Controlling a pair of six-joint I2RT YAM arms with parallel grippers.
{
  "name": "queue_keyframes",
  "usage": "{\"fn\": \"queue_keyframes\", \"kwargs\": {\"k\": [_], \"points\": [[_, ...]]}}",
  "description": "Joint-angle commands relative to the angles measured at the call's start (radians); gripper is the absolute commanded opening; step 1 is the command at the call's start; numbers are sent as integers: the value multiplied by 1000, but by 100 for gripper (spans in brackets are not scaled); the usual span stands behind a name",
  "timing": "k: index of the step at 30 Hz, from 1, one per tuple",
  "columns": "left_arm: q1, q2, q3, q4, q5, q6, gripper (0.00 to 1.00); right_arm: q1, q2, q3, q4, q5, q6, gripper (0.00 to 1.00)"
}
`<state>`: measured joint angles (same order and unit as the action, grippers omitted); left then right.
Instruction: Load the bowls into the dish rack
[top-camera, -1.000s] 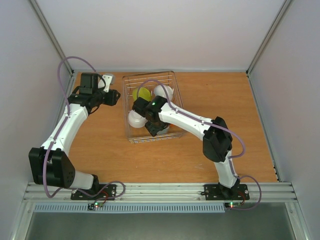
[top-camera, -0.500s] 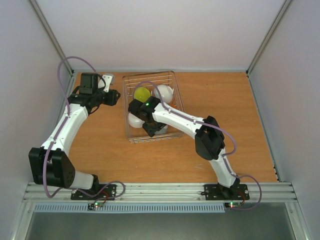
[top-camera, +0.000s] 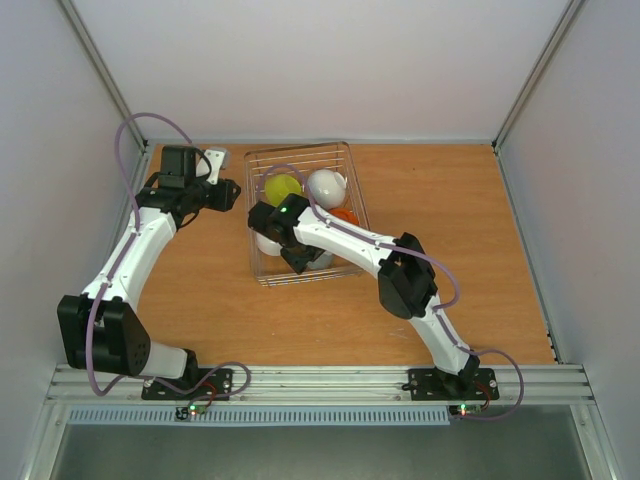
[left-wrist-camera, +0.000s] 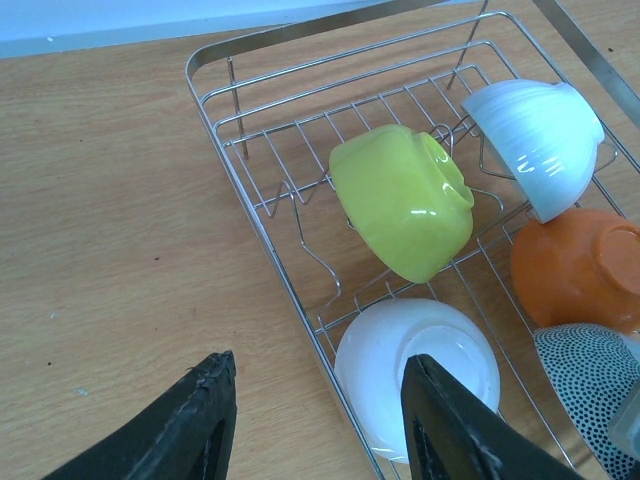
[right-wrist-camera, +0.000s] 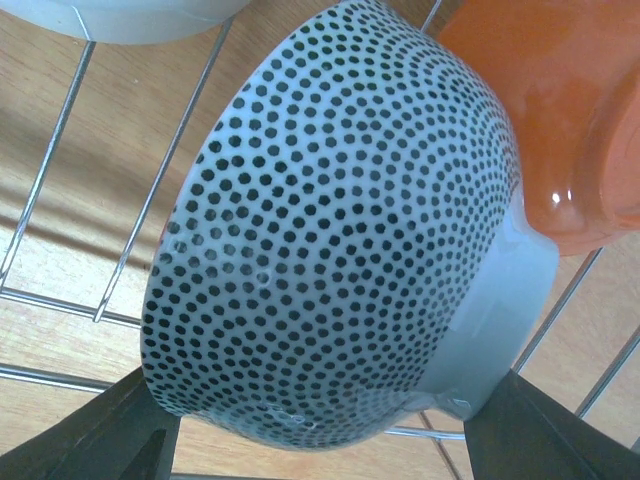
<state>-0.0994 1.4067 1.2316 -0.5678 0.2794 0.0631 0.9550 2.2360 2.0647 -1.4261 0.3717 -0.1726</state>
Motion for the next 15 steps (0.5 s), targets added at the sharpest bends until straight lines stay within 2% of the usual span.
{"fn": "queue_keyframes", "kwargs": {"k": [1, 4, 8, 15], "points": [[5, -10, -11, 46, -5, -1, 47, -1, 49, 21, -78, 99, 24, 10], [6, -10, -10, 47, -6, 0, 47, 1, 53, 20, -83, 100, 25, 19], [6, -9, -9, 49, -6, 0, 47, 1, 59, 19, -89, 100, 27, 38], [6, -11, -10, 49, -6, 1, 47, 1, 78, 17, -103, 110, 30, 49]]}}
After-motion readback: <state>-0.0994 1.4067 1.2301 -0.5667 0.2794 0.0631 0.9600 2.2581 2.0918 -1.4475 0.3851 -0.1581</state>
